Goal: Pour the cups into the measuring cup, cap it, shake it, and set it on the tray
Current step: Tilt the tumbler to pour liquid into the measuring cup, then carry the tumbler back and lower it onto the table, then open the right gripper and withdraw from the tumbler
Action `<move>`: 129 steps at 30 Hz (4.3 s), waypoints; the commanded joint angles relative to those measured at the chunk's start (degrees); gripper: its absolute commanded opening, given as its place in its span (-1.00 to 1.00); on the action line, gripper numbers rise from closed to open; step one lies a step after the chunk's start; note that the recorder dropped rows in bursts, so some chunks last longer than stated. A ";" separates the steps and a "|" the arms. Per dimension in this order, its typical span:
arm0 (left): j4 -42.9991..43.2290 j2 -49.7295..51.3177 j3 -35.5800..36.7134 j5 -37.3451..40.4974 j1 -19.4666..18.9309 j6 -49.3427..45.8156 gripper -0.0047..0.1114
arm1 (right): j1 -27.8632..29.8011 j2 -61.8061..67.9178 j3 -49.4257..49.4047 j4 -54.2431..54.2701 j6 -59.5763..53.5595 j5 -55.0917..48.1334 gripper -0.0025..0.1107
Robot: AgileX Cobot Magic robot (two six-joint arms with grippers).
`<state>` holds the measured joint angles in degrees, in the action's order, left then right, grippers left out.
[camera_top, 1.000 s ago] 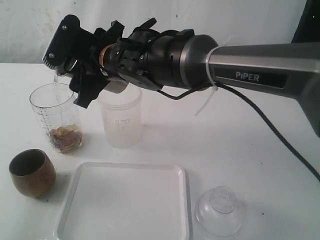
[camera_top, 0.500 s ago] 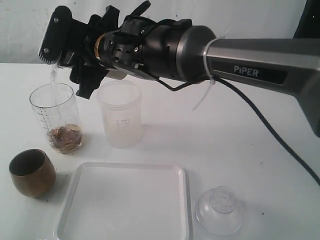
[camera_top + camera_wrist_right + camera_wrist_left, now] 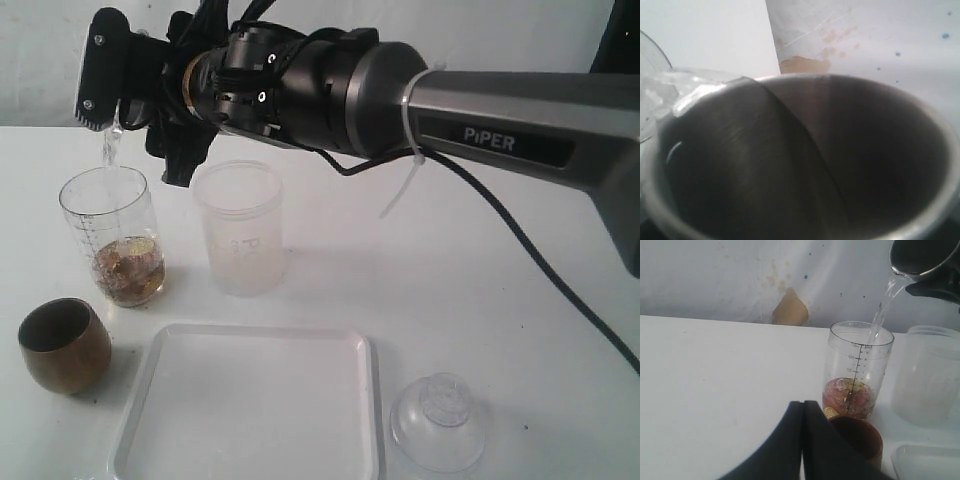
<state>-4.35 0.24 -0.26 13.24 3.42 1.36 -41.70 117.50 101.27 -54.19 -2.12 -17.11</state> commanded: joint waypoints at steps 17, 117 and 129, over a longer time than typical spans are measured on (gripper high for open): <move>0.13 -0.24 0.26 0.09 0.35 -0.12 -0.92 | 0.01 -1.72 0.92 -2.61 27.83 1.40 -0.96; 0.13 -0.24 0.26 0.09 0.35 -0.12 -0.92 | 23.73 -5.98 -55.56 44.21 13.68 51.05 0.69; 0.13 -0.24 0.26 0.09 0.35 -0.12 -0.92 | 23.73 -20.08 -55.56 44.21 15.92 17.11 0.69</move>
<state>-4.35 0.24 -0.26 13.24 3.42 1.30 -18.33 100.99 46.10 -10.12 13.23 8.22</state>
